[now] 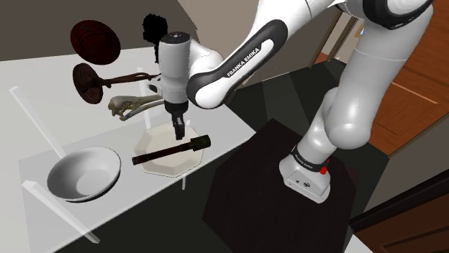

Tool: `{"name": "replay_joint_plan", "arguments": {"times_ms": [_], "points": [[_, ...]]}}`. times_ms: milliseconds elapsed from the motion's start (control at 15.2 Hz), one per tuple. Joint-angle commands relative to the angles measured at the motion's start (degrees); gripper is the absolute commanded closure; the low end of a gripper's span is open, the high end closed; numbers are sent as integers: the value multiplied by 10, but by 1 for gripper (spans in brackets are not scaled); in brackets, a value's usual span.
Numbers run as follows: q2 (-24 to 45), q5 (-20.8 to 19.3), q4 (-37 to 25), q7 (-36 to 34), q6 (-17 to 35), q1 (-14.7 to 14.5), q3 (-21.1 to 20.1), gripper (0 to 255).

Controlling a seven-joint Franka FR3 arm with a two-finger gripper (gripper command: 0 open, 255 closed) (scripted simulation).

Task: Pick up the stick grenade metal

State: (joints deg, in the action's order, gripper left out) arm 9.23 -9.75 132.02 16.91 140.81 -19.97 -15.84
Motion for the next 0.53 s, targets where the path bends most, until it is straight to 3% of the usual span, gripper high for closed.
{"name": "replay_joint_plan", "arguments": {"times_ms": [0, 132, 462], "points": [[35, -26, -6, -8, 24, -14, -5, 0], [69, -52, -21, -15, 38, -30, -6, 0], [100, -74, -24, -30, 65, -39, 4, 0]]}}
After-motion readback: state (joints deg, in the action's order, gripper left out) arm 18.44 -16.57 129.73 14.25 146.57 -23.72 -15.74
